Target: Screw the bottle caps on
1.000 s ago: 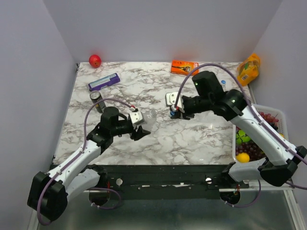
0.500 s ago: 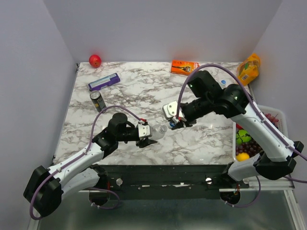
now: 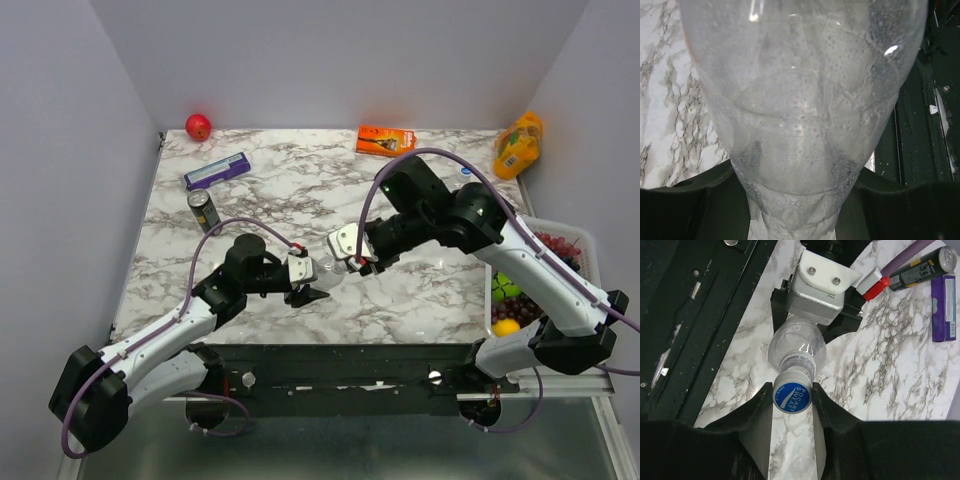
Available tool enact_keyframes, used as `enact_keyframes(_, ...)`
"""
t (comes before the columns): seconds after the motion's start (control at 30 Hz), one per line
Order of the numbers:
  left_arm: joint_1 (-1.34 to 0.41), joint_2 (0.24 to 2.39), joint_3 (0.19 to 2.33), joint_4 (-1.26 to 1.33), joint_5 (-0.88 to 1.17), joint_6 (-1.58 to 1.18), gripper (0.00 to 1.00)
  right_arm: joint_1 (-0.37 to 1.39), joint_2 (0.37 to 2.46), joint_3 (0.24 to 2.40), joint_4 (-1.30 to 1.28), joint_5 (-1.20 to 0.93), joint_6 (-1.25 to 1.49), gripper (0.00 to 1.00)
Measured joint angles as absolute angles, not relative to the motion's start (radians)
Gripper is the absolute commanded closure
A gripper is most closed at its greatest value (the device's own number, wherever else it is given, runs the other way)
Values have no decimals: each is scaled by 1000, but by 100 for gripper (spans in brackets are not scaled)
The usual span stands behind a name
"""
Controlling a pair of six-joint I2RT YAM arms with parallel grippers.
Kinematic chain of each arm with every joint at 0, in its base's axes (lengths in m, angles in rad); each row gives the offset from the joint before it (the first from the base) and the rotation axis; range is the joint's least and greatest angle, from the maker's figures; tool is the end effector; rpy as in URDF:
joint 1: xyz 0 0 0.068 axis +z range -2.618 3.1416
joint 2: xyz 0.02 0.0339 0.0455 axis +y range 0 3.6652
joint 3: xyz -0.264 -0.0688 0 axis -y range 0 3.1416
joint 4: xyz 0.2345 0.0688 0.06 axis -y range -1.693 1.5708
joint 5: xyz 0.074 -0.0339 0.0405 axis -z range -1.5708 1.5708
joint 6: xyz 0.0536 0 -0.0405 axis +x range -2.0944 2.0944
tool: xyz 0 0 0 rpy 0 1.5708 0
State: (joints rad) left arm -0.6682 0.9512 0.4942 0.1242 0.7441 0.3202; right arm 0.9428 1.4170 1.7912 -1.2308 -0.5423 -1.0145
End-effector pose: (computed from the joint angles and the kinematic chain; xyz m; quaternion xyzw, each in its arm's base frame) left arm 0.1430 -0.1591 0.2417 0.5456 0.5679 -0.3852 0.4811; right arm 0.1271 0.2221 0.4253 -0.8013 0.4261 0.2387 0.3456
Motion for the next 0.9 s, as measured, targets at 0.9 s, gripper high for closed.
enact_keyframes(0.9,-672,886,401,224,611,197,100,970,1464,1757,-1108,-463,-881,63)
